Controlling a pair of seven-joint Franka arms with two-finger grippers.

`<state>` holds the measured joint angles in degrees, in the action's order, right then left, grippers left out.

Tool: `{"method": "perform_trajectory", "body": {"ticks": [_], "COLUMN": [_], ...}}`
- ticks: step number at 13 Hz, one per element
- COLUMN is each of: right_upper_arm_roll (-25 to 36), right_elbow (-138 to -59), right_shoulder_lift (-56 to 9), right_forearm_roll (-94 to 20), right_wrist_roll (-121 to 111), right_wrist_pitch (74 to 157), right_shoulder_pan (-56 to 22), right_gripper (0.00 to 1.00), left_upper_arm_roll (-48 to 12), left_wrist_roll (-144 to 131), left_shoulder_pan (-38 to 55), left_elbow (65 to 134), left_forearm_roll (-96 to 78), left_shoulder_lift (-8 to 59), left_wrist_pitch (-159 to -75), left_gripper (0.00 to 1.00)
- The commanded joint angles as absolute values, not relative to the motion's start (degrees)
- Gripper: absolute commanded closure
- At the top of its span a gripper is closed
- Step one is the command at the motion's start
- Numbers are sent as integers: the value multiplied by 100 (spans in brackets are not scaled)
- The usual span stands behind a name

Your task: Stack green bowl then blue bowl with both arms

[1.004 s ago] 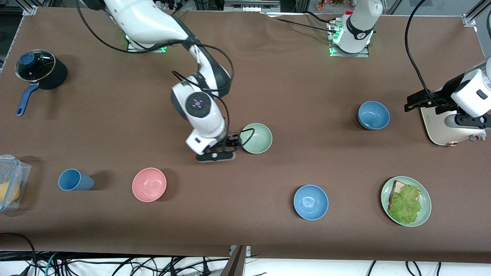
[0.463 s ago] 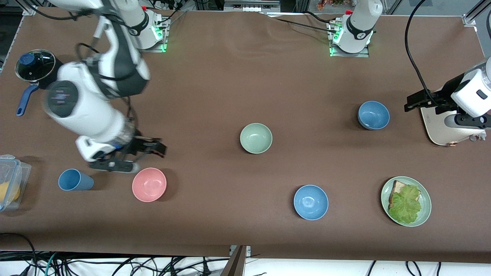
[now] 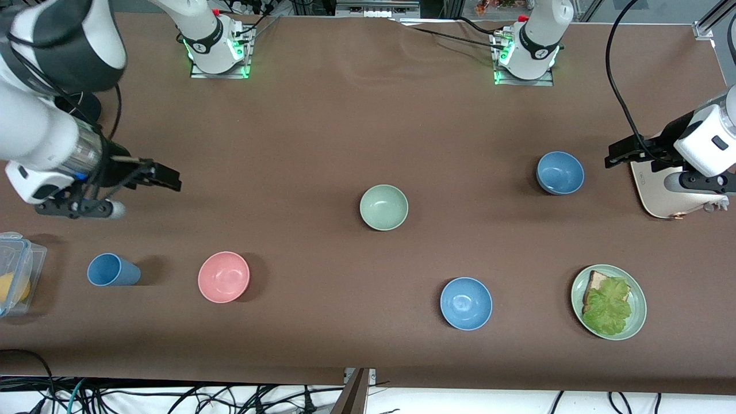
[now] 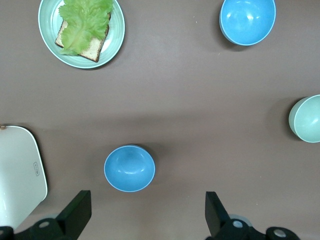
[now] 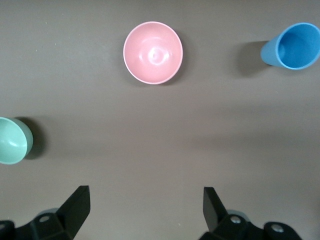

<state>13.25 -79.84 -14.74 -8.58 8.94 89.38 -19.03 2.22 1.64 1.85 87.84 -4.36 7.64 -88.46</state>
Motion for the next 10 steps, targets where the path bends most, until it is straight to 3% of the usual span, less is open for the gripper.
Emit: {"method": "perform_trajectory", "body": {"ticks": [1,5,10], "right_upper_arm_roll": [1345,362,-9], "right_elbow": [-8427,-9035,-9132], "right_shoulder_lift": [-986,-475,-404], "right_forearm_roll": [-897,-774,-404], "right_wrist_roll": [616,615,615], "right_wrist_pitch": [8737,8771,8789], "right_shoulder_pan": [-1610,-582,-343], "right_gripper": [0,0,0], "left_upper_arm_roll": [220,228,229], "left_wrist_roll": [141,123,141], "left_shoulder_pan": [211,202,220], "left_elbow": [8675,8684,9095], "left_forearm_roll": [-299,-290,-273], "left_shoulder_lift": [817,809,913], "left_wrist_pitch": [-8771,-8780,-9095], "left_gripper": [0,0,0]}}
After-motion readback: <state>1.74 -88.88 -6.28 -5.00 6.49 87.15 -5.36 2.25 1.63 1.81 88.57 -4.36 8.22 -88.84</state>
